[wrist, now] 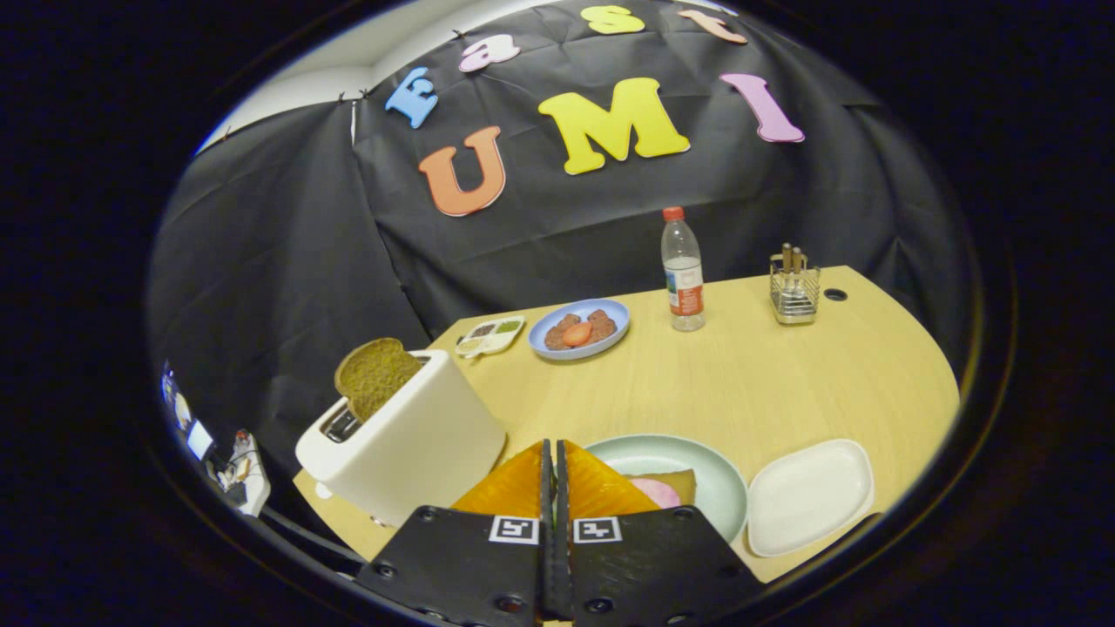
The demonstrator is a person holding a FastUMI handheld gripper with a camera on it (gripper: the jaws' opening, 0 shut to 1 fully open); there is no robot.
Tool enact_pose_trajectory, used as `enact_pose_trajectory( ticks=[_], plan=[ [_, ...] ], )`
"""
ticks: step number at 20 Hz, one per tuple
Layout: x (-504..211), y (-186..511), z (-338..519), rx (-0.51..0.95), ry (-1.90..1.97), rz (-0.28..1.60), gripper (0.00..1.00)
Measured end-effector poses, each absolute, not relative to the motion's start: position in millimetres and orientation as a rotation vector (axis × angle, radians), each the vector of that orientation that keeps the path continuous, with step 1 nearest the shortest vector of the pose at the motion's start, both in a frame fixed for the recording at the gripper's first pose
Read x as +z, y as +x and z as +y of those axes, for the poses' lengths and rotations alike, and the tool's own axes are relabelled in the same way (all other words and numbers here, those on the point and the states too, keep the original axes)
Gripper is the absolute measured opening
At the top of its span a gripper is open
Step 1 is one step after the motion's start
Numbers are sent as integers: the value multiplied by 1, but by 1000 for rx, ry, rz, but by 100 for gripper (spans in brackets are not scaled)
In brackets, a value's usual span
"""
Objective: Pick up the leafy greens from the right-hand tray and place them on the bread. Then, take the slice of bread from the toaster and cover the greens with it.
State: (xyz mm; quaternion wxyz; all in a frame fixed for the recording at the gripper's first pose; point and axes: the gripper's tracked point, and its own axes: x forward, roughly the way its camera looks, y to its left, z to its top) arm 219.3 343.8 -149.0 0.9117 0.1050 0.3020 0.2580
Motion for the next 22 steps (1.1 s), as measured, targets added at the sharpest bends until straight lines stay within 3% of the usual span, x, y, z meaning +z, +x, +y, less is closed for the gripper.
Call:
enact_pose_trajectory(
  ticks=[10,12,14,19,22],
  plan=[
    [-177,239,297,418,94,578,0],
    [-185,244,292,410,70,574,8],
    [-187,247,288,407,71,573,26],
    [-168,252,272,341,55,489,92],
    [-135,242,268,297,33,377,95]
  ],
)
